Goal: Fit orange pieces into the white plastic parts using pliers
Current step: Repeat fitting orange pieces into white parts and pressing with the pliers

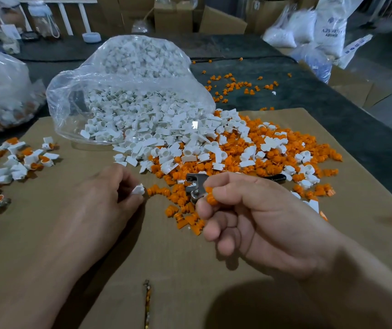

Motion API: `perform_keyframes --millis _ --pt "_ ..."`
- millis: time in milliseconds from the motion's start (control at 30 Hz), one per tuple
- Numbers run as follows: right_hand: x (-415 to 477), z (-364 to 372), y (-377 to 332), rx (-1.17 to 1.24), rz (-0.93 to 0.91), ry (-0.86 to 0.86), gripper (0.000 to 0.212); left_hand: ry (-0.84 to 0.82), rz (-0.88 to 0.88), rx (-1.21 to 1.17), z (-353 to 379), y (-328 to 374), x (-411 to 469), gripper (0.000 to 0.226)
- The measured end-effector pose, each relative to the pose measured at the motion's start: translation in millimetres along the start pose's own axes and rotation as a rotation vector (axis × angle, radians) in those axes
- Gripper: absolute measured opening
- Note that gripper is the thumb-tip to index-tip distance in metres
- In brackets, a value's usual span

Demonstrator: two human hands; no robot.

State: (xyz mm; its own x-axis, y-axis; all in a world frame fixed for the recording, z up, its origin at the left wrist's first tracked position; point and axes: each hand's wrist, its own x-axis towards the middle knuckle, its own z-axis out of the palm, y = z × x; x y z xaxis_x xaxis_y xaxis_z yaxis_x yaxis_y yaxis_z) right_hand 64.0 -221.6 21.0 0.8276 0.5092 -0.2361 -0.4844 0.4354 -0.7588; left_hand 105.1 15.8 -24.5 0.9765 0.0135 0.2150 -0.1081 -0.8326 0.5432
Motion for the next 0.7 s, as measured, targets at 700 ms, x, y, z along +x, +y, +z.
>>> perform_keyframes --millis 700 --pt "1 -3 2 0.017 -0.015 -0.098 0.029 -0.153 -0.024 -1.041 16 31 -30 0.045"
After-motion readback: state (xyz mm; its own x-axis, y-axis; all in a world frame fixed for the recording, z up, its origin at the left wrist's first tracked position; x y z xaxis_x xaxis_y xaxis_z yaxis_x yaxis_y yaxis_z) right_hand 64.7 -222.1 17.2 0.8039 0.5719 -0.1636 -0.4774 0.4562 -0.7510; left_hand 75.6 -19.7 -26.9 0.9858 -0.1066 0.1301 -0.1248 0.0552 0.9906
